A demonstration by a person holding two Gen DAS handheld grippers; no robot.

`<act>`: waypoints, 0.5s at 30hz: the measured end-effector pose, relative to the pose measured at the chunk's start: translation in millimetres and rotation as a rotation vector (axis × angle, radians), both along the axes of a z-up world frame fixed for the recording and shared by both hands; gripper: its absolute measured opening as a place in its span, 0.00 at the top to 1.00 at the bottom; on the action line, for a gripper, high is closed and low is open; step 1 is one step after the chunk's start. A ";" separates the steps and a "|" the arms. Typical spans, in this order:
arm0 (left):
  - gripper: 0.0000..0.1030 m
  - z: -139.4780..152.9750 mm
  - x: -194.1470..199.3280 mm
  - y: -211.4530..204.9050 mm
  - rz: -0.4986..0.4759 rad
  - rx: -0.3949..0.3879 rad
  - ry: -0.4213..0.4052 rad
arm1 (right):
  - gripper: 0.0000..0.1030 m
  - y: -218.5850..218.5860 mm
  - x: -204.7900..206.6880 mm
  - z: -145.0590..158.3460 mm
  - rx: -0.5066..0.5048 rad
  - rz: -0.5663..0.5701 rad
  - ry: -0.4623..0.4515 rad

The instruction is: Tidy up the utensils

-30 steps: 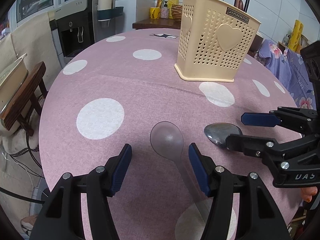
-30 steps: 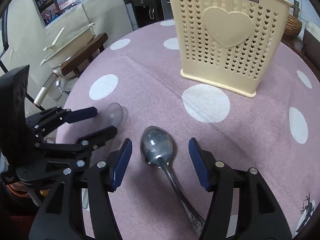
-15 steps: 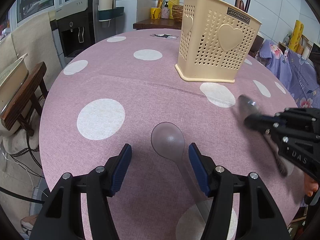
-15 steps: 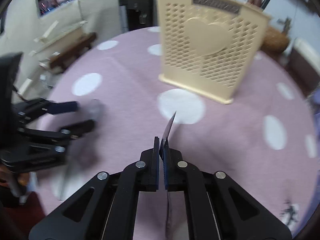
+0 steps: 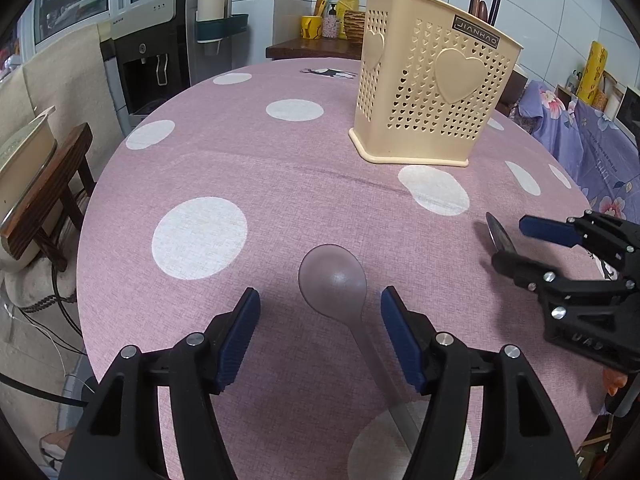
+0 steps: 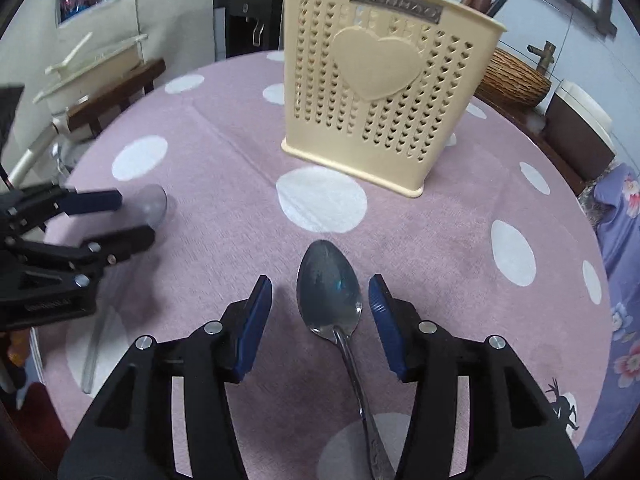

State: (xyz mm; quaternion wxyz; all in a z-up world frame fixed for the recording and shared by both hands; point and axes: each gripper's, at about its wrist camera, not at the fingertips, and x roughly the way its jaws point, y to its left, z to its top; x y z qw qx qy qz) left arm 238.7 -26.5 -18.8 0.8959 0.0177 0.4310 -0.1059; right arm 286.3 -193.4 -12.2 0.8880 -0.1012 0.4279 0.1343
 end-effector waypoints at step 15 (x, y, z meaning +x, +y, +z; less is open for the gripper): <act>0.36 -0.8 -1.0 -1.5 -0.001 -0.003 -0.003 | 0.44 -6.0 10.9 -14.3 0.029 0.061 0.098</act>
